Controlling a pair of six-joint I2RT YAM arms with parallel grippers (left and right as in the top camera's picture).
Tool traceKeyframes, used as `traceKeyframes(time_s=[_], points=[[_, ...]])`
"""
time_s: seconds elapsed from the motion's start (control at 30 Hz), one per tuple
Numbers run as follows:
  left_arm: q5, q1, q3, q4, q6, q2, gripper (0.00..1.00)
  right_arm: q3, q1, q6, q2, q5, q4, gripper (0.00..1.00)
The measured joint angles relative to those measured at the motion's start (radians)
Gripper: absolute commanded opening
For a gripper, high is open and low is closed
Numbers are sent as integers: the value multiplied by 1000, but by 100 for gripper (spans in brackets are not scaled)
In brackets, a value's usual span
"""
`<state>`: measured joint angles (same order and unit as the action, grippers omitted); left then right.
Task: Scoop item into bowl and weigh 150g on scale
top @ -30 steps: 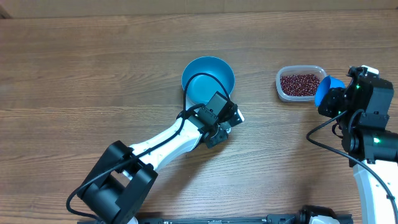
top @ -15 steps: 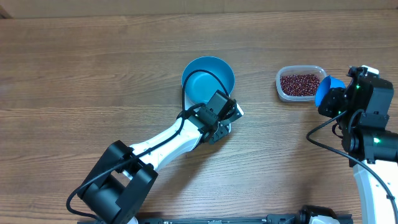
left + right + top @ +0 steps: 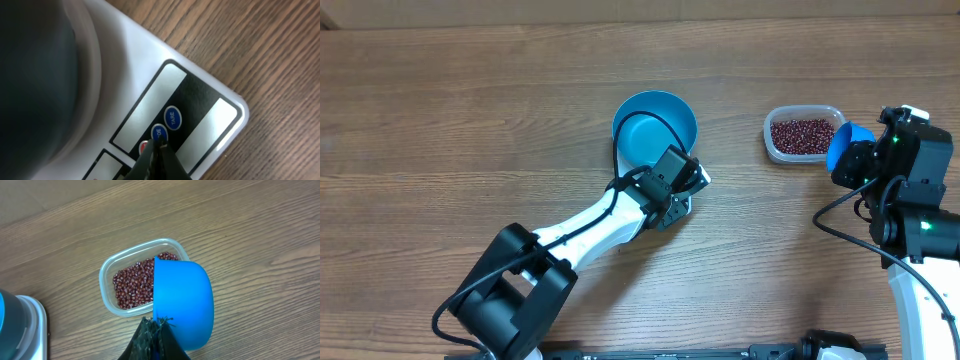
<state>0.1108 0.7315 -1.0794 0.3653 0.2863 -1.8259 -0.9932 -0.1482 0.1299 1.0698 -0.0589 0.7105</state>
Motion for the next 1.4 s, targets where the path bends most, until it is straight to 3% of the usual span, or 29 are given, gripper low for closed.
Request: traceKeyframes(time_s=[1.4], points=[[44, -18, 0, -22, -25, -21, 4, 0, 0, 1, 0, 0, 1, 4]])
